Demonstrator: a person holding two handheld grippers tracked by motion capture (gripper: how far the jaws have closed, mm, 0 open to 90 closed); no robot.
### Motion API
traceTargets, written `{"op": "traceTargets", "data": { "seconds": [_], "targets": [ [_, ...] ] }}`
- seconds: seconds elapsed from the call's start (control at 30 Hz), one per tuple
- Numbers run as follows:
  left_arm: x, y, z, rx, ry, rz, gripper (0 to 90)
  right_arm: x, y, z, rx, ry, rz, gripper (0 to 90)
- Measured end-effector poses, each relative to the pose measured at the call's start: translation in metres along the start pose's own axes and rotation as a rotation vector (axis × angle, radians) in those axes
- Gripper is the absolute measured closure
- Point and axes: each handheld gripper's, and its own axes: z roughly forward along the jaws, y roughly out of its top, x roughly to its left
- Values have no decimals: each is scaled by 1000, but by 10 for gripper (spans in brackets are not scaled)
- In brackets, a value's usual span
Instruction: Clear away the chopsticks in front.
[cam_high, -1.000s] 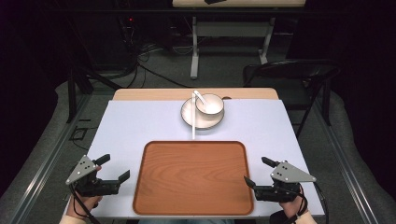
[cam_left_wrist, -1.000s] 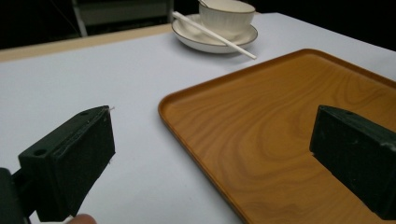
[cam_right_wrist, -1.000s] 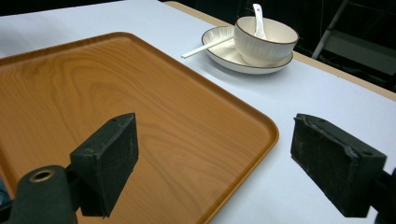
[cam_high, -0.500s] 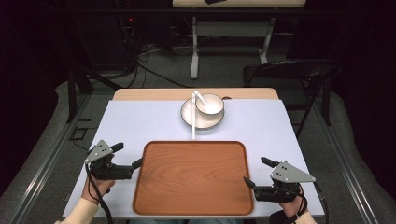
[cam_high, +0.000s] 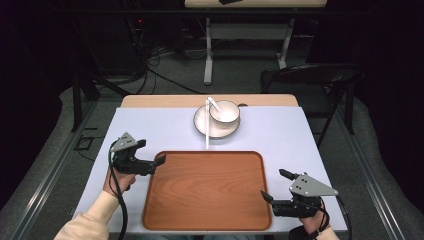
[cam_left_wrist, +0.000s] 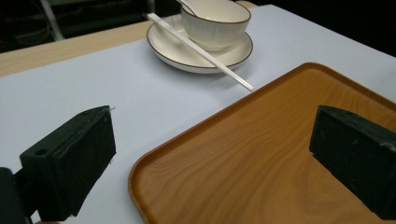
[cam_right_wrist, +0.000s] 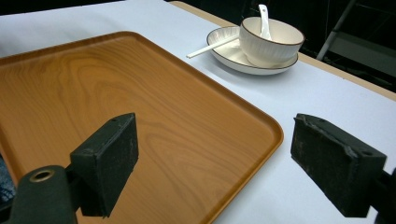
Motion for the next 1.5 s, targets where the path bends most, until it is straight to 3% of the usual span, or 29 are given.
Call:
{"op": "traceTargets", "data": {
  "seconds": [0.07, 0.37, 0.6, 1.07, 1.23, 1.33, 1.5],
  "targets": [
    [0, 8, 9, 18, 1, 13, 1, 0, 0, 0, 1, 1, 0, 144],
    [6, 37, 44, 55, 9, -4, 1, 0, 0, 0, -3, 0, 1, 144],
    [8, 53, 63, 66, 26, -11, 0, 0, 0, 0, 0, 3, -2, 144],
    [17, 93, 104, 139, 48, -24, 0, 0, 0, 0, -3, 6, -2, 144],
    [20, 105, 129, 200, 70, -40, 17, -1, 0, -1, -5, 7, -2, 144],
    [21, 107, 139, 225, 84, -53, 51, -1, 0, -1, -6, 7, -2, 144],
    [22, 109, 167, 306, 113, -87, 100, -1, 0, -1, -7, 9, -2, 144]
  ]
}}
